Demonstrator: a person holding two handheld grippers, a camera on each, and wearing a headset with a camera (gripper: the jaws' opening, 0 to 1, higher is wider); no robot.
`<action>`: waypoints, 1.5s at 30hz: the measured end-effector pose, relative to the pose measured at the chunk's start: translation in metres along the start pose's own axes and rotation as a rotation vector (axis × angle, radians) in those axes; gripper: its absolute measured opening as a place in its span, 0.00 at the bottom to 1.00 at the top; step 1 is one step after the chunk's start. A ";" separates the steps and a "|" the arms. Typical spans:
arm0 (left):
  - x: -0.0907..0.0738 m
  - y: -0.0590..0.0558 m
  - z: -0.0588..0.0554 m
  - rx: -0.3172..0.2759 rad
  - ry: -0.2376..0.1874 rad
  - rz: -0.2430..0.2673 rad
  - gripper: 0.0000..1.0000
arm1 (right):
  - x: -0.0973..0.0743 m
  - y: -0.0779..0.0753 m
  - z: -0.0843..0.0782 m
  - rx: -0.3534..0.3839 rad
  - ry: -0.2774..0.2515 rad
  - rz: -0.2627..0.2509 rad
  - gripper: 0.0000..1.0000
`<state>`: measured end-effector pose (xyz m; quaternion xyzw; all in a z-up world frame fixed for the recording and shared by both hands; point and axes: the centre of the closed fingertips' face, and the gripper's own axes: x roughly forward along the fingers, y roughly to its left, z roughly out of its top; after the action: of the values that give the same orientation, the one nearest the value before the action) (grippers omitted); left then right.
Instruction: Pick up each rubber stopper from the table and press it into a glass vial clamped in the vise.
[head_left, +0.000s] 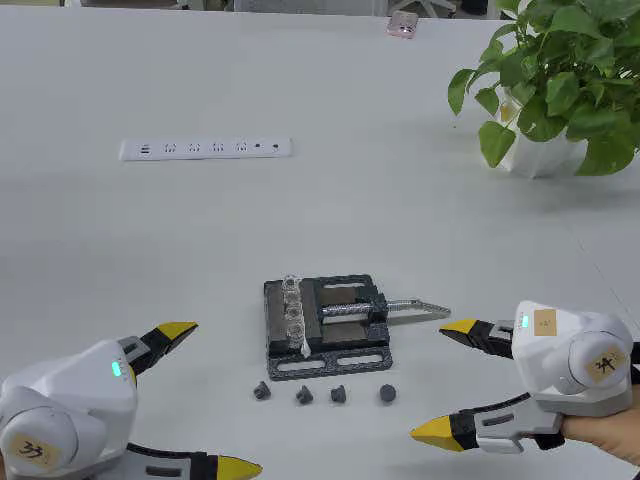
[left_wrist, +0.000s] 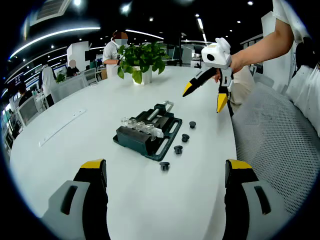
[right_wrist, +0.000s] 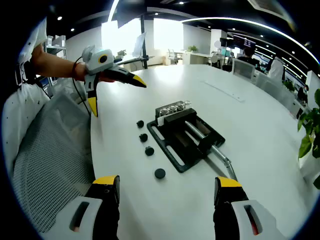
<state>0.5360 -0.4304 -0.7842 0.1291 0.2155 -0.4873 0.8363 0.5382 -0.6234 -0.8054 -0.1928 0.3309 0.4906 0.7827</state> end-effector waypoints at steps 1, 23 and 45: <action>0.000 0.000 0.000 -0.002 -0.001 0.000 0.98 | 0.000 0.000 0.000 -0.001 0.002 0.001 0.76; 0.001 0.000 -0.002 -0.002 0.001 -0.005 0.98 | 0.004 0.001 0.002 -0.020 0.021 0.017 0.74; 0.004 0.000 -0.001 -0.010 -0.004 -0.008 0.98 | 0.007 -0.002 0.003 -0.080 0.096 0.049 0.59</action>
<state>0.5377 -0.4334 -0.7869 0.1229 0.2170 -0.4899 0.8353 0.5428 -0.6183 -0.8082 -0.2389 0.3531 0.5126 0.7453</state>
